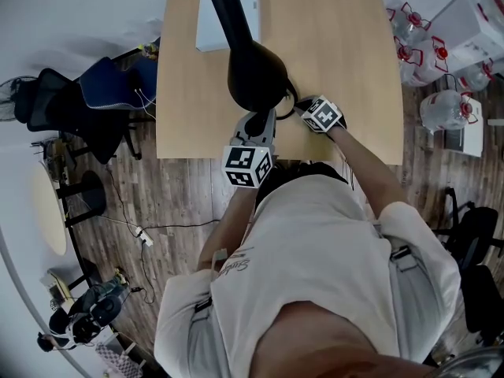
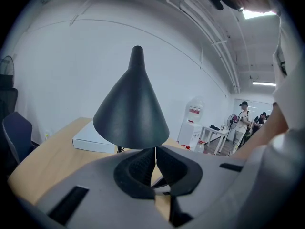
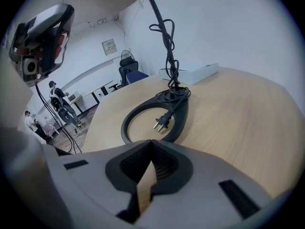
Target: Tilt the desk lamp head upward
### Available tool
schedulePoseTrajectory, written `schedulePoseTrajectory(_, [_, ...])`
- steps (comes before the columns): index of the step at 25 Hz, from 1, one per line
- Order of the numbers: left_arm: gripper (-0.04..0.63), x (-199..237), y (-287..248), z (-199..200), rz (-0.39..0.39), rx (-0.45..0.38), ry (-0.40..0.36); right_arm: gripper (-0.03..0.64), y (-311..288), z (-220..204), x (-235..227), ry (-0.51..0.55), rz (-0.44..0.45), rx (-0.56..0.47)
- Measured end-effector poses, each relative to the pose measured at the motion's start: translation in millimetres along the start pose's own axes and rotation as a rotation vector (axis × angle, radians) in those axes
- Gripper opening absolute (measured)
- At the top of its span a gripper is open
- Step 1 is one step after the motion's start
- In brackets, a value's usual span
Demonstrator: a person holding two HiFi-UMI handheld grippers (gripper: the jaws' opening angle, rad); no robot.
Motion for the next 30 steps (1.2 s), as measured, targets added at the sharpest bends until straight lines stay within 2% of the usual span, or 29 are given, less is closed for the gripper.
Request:
schedulePoseTrajectory(6, [0.017,2,2,0,-0.015,-0.027,0.013,-0.005,-1,1,1,0.001,-0.012,-0.002])
schedulePoseTrajectory(14, [0.015,-8,13,2,-0.020,-0.091,-0.029,-0.005,-1,0,3,0.010,-0.042,0.001])
schedulePoseTrajectory(30, [0.015,-35,54,32,-0.059,-0.129,-0.074,-0.005,0,3,4,0.043,-0.066,0.046])
Point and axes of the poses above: the fingertips, and each gripper's own axes: y backward along the fingers, x to its left, z out of its top, the point moved 9 cm from there along y, backward along the fingers, and after that the axes turned 1 degree about y, right-handed, at the moved point
